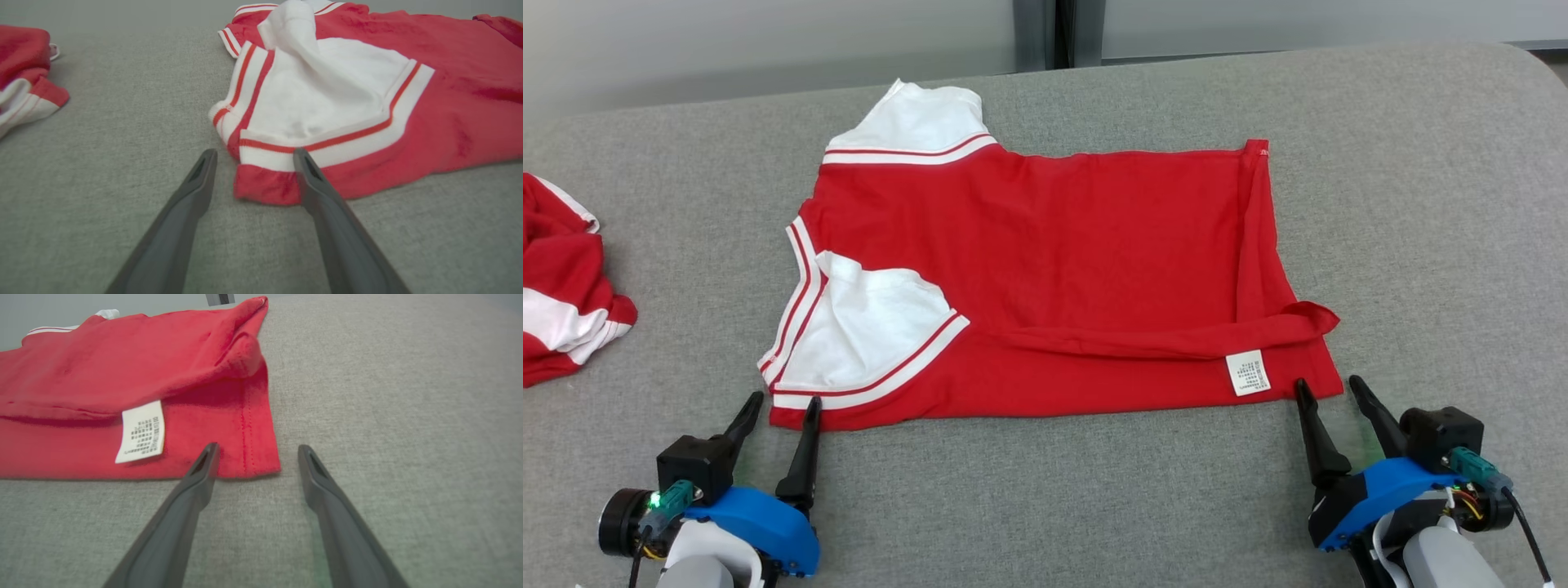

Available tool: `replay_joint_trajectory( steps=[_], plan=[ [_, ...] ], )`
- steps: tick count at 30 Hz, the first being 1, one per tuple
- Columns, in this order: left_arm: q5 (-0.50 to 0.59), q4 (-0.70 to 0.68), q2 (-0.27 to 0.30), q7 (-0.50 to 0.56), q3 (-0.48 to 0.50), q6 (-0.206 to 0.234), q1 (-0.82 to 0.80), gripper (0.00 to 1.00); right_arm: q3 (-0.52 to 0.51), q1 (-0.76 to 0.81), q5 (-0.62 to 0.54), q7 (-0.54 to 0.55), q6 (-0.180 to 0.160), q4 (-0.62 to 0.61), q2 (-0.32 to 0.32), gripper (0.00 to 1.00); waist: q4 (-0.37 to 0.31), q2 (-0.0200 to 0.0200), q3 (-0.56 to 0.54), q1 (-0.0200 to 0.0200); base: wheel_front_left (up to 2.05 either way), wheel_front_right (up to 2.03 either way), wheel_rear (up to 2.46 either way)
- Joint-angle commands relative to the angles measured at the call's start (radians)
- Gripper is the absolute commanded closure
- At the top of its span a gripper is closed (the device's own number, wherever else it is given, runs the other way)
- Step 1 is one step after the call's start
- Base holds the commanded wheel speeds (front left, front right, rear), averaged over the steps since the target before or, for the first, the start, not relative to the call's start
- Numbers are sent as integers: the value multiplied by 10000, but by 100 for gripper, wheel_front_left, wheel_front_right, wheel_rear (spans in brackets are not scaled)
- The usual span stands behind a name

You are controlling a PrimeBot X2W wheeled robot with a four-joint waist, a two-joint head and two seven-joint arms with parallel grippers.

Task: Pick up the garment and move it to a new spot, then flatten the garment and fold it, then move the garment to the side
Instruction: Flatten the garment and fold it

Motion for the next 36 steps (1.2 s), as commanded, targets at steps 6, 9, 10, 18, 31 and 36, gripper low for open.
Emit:
replay_joint_trajectory(
  steps=[6, 9, 10, 18, 31, 36],
  plan=[
    [-163, 865, -93, 21, -197, -49, -429, 26, 202, -499, -200, 58, -7, 731, 172, 0, -29, -1, 162, 0, 0, 0, 0],
    [-266, 1025, -152, 28, -315, -54, -505, 100, 417, -587, -86, 54, -4, 990, 245, 100, -16, -1, 139, 0, 0, 0, 0],
    [-307, 1025, -160, 28, -332, -51, -503, 100, 450, -618, -13, -4, -4, 1049, 246, 100, -6, -1, 113, 0, 0, 0, 0],
    [-502, -41, -217, 5, 72, -39, 398, 100, 305, -111, 340, -461, -7, 1203, 38, 100, 105, -1, -571, 0, 0, 0, 0],
    [-373, -1788, -745, 6, 774, 228, 3195, 100, -166, 2079, 790, -83, -12, -468, -173, 100, 249, -1, -1525, 0, 0, 0, 0],
    [-462, -2128, -935, 6, 910, 256, 3966, 100, -529, 3165, 819, 517, -13, -1517, -119, 100, 363, -1, -1631, 0, 0, 0, 0]
  ],
)
